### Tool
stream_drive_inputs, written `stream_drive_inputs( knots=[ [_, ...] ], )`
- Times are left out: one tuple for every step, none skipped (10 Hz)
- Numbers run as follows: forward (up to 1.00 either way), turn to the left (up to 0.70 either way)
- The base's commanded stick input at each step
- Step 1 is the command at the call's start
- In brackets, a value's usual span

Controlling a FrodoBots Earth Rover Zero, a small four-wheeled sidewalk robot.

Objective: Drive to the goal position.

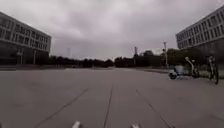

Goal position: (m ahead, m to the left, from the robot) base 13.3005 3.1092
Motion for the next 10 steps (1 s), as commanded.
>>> stream_drive_inputs(
  knots=[
    [0.70,0.00],
    [0.70,0.00],
    [0.70,0.00],
    [0.70,0.00],
    [0.70,0.00],
    [0.70,0.00],
    [0.70,0.00],
    [0.70,0.00],
    [0.70,0.00],
    [0.70,0.00]
  ],
)
